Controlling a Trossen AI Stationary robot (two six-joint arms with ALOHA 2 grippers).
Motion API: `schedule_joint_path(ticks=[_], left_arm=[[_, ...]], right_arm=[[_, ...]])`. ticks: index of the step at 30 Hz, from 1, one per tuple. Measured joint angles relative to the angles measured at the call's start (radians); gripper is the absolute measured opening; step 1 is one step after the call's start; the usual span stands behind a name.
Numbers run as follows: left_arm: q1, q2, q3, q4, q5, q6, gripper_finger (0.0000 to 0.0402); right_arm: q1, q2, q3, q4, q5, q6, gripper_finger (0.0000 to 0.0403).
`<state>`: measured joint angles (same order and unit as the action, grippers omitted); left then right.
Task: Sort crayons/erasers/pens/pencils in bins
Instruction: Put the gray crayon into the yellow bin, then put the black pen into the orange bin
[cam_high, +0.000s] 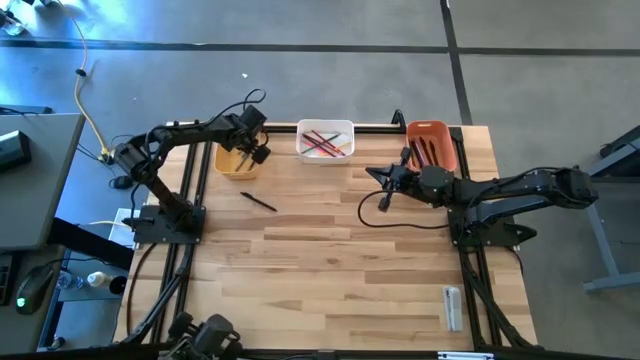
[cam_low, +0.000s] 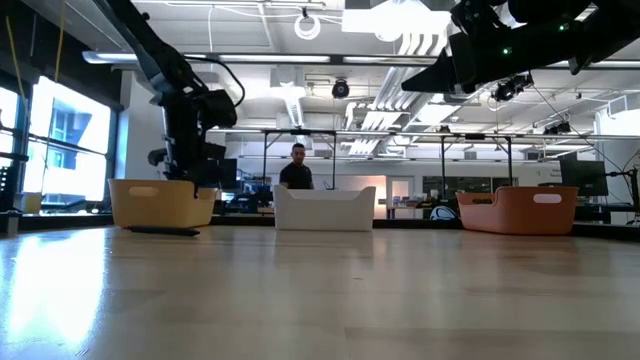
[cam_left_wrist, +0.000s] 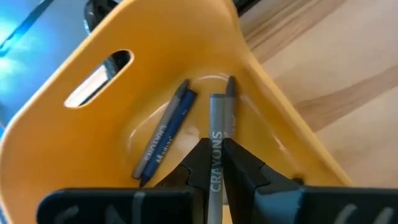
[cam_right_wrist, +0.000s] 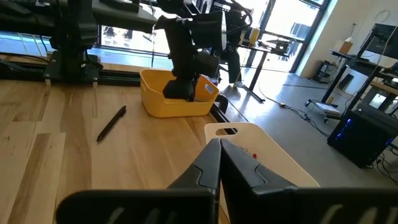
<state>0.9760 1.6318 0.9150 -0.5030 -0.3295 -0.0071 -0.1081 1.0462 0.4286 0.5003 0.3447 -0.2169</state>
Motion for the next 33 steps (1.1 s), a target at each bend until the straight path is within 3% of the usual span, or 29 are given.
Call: schedule_joint_path(ticks=[11,20,26,33], left_arm=[[0.0,-0.018,0.0,-0.002,-0.022,0.094,0.0077],[-0.029,-0.221,0.0,-0.1,-0.014,0.231,0.007],[-0.163,-0.378,0.0,-0.219,0.088,0.32,0.0047],[-0.434,-0.485,0.0,-0.338,0.156,0.33,0.0027]], right_arm=[[0.0,0.0,0.0,0.0,0.0,0.0,0.0],[0.0,0.0,0.0,-0.003,0.0,0.0,0.0],[0.0,0.0,0.0,-0.003,0.0,0.0,0.0],[0.0,0.0,0.0,-0.006,0.0,0.01,0.0]])
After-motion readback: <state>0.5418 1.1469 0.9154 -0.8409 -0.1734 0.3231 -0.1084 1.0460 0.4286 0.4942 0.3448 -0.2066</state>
